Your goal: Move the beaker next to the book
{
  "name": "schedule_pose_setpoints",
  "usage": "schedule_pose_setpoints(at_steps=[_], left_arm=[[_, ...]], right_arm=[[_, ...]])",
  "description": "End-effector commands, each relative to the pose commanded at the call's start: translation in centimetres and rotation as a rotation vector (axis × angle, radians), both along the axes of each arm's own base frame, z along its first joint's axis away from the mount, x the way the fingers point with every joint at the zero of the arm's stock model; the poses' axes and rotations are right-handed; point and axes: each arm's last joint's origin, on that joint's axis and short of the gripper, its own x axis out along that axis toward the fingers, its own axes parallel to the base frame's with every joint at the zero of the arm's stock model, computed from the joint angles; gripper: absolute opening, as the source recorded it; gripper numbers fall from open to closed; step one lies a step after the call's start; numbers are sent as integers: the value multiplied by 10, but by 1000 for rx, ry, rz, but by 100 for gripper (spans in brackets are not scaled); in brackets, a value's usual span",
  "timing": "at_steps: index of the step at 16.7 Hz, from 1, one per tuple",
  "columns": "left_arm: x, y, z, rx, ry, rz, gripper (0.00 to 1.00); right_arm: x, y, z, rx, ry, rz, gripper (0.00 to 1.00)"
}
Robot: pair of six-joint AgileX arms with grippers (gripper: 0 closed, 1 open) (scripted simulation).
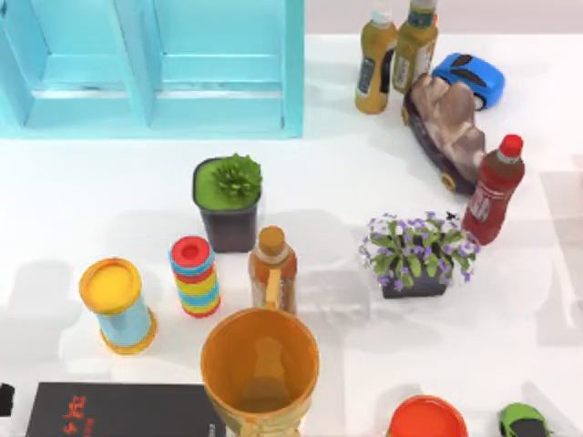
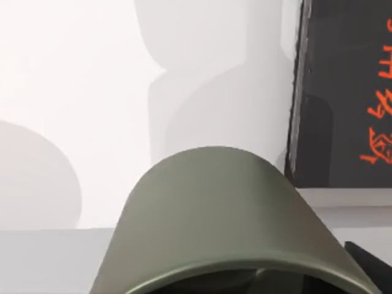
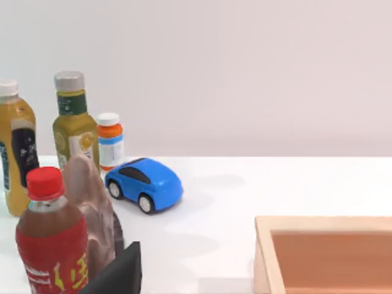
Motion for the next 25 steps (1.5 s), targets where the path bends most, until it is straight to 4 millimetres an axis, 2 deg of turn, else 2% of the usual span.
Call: schedule_pose_setpoints(at_steps=[5,13,18,25], left_arm=[[2,1,-2,0,-4,7,0],[3,6,-58,0,1,2,0],[2,7,-65,0,0,0,0],[2,7,-65,0,0,0,53]], right_arm=[[0,0,0,0,0,0,100],[0,0,0,0,0,0,100],[0,0,0,0,0,0,100],[0,0,0,0,0,0,100]])
